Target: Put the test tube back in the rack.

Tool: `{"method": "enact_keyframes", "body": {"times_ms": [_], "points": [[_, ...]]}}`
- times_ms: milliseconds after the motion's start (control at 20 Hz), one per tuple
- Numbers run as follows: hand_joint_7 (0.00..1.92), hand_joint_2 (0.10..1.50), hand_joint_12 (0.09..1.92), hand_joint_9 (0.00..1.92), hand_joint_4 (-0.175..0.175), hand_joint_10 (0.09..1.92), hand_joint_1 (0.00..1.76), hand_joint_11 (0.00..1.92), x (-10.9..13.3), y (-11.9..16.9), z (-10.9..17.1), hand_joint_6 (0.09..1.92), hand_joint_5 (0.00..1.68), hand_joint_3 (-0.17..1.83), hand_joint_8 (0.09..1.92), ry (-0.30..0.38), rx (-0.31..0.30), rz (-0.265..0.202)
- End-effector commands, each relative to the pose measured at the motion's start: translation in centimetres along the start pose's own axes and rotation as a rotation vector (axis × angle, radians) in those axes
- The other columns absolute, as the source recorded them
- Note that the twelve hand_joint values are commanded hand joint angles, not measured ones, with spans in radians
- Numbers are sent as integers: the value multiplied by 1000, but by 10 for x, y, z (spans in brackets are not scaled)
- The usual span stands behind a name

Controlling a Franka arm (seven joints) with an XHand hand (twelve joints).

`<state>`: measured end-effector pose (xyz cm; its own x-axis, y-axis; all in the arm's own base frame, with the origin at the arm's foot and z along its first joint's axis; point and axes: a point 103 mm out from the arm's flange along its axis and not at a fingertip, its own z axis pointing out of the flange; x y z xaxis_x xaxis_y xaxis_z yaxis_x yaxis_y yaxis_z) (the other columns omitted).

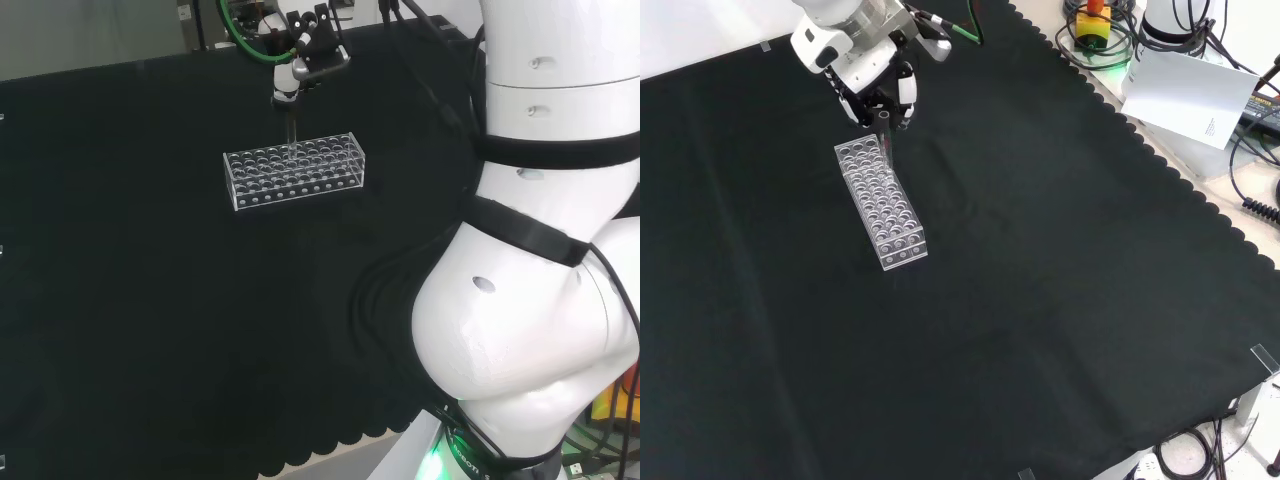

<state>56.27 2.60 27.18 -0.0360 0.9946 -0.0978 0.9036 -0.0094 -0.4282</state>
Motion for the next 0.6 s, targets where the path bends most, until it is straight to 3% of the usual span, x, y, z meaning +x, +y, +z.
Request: {"method": "enact_keyframes", "body": {"times_ms": [50,600], "points": [[1821,605,774,1749,-175,291,1236,1341,-2,6,1,318,1454,654,382,21,2,9],[1821,604,777,1750,-175,291,1236,1338,-2,14,2,317,1455,655,382,7,16,4]]}}
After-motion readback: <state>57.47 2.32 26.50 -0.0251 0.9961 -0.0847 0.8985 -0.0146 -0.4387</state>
